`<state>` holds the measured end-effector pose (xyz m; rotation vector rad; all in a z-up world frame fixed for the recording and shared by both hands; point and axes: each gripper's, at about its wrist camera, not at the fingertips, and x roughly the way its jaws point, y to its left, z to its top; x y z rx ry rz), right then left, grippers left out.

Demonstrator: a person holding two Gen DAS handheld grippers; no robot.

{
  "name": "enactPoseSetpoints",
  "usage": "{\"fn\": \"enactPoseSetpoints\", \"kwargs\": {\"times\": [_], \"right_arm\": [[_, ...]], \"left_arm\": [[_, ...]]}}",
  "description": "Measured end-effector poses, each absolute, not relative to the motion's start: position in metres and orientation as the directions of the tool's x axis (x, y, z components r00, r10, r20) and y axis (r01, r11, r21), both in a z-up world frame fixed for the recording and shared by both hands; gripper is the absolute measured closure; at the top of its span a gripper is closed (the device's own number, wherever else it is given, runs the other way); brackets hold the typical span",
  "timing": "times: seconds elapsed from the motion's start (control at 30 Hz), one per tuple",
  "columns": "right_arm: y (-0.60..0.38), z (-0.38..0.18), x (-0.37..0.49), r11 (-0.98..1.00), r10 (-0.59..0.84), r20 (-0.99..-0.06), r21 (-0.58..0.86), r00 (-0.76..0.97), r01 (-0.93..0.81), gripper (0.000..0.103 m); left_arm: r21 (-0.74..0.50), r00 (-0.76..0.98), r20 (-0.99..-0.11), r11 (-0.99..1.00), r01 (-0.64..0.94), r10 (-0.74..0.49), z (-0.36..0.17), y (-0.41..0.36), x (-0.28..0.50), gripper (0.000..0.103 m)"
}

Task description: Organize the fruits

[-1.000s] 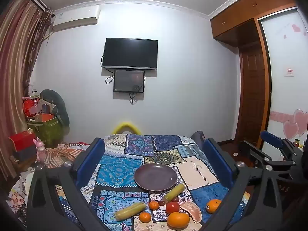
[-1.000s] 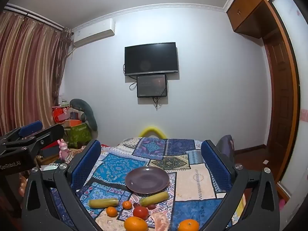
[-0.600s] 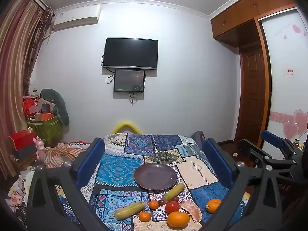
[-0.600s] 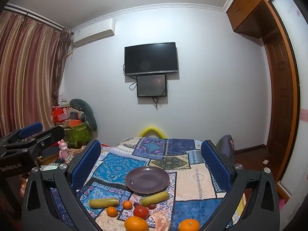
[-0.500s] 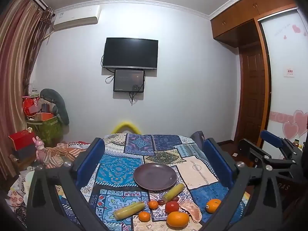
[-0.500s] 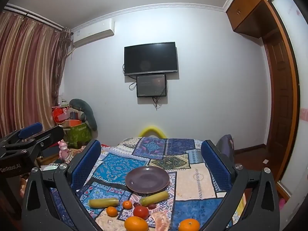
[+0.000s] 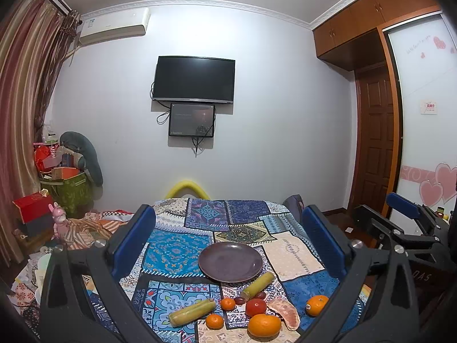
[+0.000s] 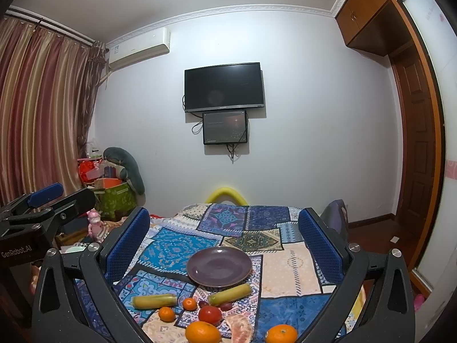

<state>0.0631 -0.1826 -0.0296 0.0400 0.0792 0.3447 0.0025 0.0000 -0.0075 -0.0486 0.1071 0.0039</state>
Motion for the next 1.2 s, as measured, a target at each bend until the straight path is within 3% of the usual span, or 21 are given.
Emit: {"fn": "enactPoseSetpoints", "kwargs": {"times": [1.2], "right_arm": [[-0.1867, -0.029, 0.0622, 0.94, 0.339, -0.072, 0.059, 0.938, -0.335, 0.0]], "left_arm": [[-0.043, 0.994, -0.107, 0.999, 0.002, -0.007, -0.0074, -0.0032, 0.0014, 0.0]]}}
